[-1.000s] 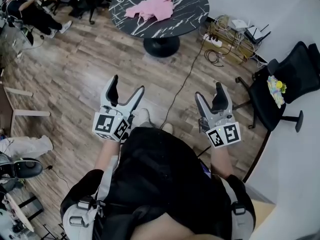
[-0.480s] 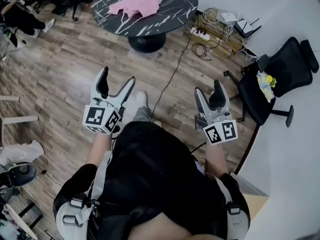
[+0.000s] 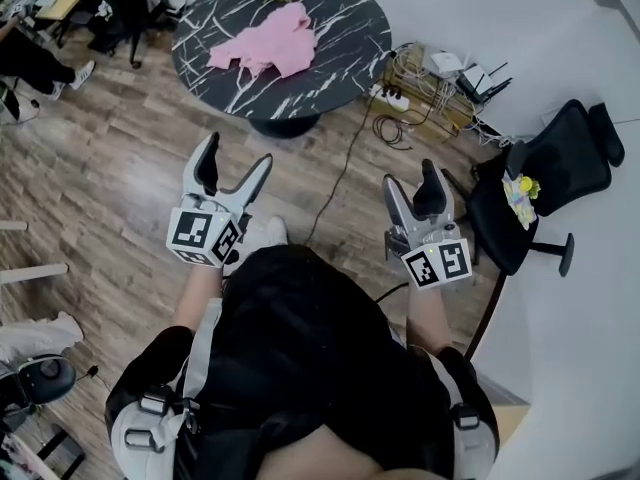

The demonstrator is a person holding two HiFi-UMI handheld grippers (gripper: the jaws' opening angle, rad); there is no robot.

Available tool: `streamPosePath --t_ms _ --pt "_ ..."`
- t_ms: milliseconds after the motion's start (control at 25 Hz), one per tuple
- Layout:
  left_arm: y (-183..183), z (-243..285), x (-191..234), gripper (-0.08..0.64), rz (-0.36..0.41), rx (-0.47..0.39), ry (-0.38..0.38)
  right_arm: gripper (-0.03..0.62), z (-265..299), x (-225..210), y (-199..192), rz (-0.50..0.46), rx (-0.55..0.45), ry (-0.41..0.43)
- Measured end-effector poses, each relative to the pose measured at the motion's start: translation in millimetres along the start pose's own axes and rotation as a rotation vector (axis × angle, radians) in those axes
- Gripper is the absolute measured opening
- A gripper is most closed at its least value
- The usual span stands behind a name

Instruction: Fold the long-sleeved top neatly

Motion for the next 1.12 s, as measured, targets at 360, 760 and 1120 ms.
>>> streamPosePath --t_ms 360,760,1120 --pt "5.2 27.2 86.3 0.428 -0.006 0.056 0.038 0.329 95.5 16.1 -12.6 -0.016 0.032 0.051" --pt "7.1 33.2 138.8 0.39 -0.003 0.091 0.071 0.275 178.1 36.4 -45.5 -0.025 0.122 0.167" --pt "6.6 43.8 172.5 0.349 -0.016 0.088 0.19 0.215 284.9 29.2 -75.8 -0.034 0.179 0.342"
Point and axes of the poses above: the fingertips, and each gripper's own axes: z forward along the fingers, x to its left, y out of its top, the point moved 8 cm from there along -z, backward along the fingers, and after that the axes turned 10 degrees about -z, right-handed, at the moved point
